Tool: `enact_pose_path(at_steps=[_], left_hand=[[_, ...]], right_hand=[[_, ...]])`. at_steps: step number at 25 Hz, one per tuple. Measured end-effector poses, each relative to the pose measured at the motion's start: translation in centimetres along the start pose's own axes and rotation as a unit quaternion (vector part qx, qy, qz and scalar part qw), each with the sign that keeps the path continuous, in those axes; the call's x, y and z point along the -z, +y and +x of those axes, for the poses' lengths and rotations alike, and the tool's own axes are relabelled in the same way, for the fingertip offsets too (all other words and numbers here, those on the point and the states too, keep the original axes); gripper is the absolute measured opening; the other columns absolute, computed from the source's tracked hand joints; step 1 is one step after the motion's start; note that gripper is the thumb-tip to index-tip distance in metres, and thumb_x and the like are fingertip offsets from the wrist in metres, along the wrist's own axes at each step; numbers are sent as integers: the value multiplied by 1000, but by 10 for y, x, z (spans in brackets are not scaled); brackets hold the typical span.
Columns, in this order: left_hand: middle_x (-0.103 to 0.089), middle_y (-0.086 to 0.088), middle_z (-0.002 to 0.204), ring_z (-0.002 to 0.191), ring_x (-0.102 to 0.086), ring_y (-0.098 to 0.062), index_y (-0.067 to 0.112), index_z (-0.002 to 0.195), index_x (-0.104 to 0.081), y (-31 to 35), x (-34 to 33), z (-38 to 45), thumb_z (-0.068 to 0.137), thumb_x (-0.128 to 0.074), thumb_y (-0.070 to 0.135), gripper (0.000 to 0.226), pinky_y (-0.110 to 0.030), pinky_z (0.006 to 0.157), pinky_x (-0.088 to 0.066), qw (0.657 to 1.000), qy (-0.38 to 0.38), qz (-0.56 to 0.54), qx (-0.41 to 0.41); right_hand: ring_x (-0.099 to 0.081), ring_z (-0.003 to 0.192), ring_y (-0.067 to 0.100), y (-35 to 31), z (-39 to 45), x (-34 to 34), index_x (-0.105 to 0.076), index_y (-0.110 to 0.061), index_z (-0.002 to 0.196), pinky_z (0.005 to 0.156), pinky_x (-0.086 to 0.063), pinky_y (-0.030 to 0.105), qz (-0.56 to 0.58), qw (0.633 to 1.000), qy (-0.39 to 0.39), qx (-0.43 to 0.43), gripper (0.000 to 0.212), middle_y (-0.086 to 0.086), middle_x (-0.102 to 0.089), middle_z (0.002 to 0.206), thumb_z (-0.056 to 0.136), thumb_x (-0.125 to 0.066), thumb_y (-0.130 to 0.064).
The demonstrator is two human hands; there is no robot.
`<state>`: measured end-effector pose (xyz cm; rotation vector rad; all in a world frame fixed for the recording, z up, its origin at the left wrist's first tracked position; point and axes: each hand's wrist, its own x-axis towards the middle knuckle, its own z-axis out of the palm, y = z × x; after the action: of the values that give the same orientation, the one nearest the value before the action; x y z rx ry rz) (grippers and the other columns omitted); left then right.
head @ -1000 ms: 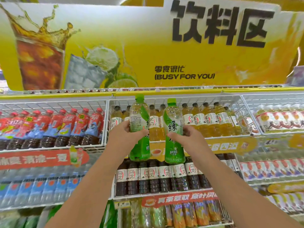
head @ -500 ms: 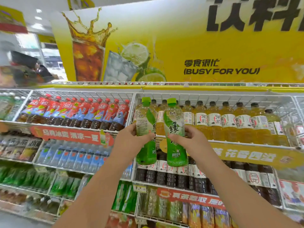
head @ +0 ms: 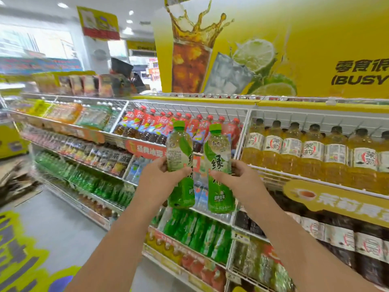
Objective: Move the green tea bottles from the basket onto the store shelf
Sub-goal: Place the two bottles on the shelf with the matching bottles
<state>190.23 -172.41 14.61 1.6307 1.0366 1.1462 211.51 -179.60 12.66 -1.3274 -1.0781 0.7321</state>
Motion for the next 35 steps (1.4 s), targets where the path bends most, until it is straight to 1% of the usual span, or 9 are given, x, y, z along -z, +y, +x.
enact_pose_path(at_steps=[3, 8, 11, 15, 19, 22, 29, 32, 35], left_hand=[[-77, 19, 97, 84, -73, 2, 29, 117, -71, -23, 75, 18, 72, -89, 41, 51, -17, 63, -57, 999, 31, 8, -2], [-78, 20, 93, 84, -74, 1, 36, 106, -73, -65, 229, 59, 69, -88, 46, 41, -26, 75, -59, 998, 49, 30, 0], [-76, 26, 91, 79, -72, 6, 48, 99, -71, -85, 318, 80, 58, -83, 59, 43, -21, 68, -58, 997, 64, 53, 5], [-71, 36, 86, 77, -67, 15, 63, 82, -67, -105, 406, 105, 67, -87, 48, 30, -13, 57, -52, 995, 90, 51, 7], [-74, 30, 89, 79, -70, 11, 46, 94, -72, -129, 478, 136, 59, -85, 54, 38, -14, 60, -53, 992, 121, 34, 20], [-76, 23, 95, 84, -72, 5, 40, 102, -74, -152, 519, 165, 54, -82, 57, 51, -26, 72, -57, 988, 147, 26, 33], [-76, 24, 96, 87, -71, 6, 37, 107, -75, -209, 595, 282, 58, -84, 54, 53, -25, 74, -56, 985, 159, 56, 40], [-74, 29, 95, 86, -68, 13, 40, 107, -74, -226, 619, 336, 52, -81, 59, 59, -10, 61, -53, 987, 146, 56, 37], [-74, 30, 92, 83, -69, 13, 40, 104, -74, -242, 640, 387, 53, -83, 56, 54, -7, 56, -51, 990, 130, 44, 33]], right_hand=[[-75, 87, 8, -3, 18, -83, -73, -32, 110, 73, -61, 32, 2, 1000, -24, 8, 38, -11, -78, 99, 76, -90, -36], [-75, 93, 12, -11, 49, -244, -72, -32, 112, 70, -59, 26, 17, 998, -52, 5, 50, -11, -79, 99, 67, -91, -44], [-72, 104, 14, -15, 65, -342, -68, -30, 125, 92, -58, 42, 10, 998, -64, 6, 82, -10, -75, 113, 52, -87, -63], [-63, 121, 17, -29, 87, -444, -58, -28, 138, 106, -50, 49, -4, 996, -88, 2, 86, -8, -66, 134, 65, -88, -61], [-61, 114, 8, -32, 121, -524, -57, -29, 136, 96, -50, 34, 11, 993, -114, -1, 77, -18, -63, 126, 71, -89, -54], [-60, 90, -12, -28, 151, -575, -59, -44, 105, 75, -45, 22, 15, 991, -135, -15, 46, -40, -60, 96, 71, -89, -54], [-67, 112, 15, -5, 257, -683, -65, -38, 125, 98, -55, 50, 13, 991, -134, -12, 69, -12, -71, 120, 64, -89, -59], [-64, 118, 17, -2, 303, -719, -60, -38, 132, 102, -52, 53, 18, 991, -130, -20, 82, -13, -67, 129, 59, -88, -65], [-58, 124, 15, 1, 342, -750, -58, -37, 133, 107, -49, 51, 3, 993, -115, -14, 80, -14, -61, 136, 63, -88, -63]])
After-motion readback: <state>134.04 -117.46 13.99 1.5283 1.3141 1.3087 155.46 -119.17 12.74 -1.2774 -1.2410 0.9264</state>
